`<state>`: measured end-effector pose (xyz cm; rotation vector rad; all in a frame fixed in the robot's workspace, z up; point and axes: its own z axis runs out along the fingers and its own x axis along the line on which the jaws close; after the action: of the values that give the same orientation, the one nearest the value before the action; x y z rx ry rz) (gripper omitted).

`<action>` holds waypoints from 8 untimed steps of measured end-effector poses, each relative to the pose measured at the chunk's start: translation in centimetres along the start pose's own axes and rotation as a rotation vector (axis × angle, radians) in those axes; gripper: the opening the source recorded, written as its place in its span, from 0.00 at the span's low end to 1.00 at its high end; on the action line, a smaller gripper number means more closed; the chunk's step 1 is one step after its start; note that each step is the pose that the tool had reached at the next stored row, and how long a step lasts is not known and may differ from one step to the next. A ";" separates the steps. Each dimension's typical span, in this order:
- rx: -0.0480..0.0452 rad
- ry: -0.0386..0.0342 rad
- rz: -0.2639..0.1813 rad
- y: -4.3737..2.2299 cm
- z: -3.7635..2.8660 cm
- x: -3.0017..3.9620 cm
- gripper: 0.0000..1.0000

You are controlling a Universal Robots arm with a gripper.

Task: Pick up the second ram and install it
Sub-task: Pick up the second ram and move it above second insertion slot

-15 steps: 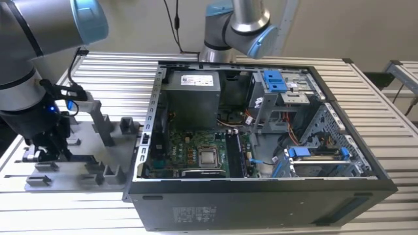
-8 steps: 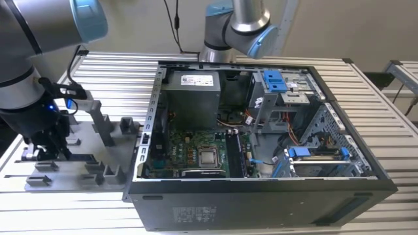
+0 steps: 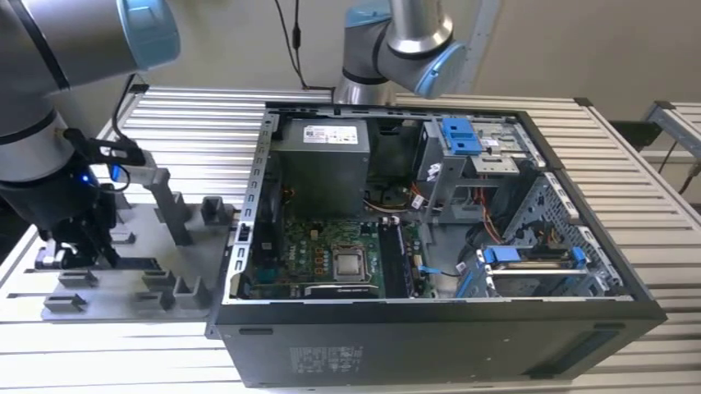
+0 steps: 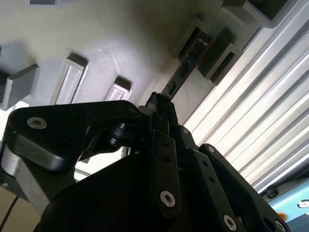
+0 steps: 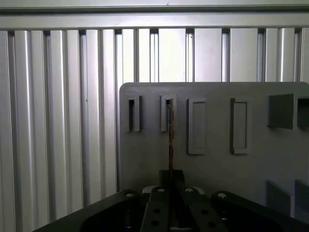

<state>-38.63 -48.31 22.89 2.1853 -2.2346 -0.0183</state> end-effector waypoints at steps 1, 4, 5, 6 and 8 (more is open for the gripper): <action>0.0000 -0.0001 0.000 0.00 -0.01 0.00 0.14; -0.0003 0.0003 0.000 0.01 -0.13 0.00 0.14; -0.0003 0.0003 0.000 0.01 -0.19 0.00 0.14; -0.0001 0.0001 0.000 0.01 -0.25 0.00 0.14; -0.0001 0.0000 0.000 0.01 -0.39 0.00 0.14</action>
<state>-38.64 -48.31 23.28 2.1852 -2.2345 -0.0184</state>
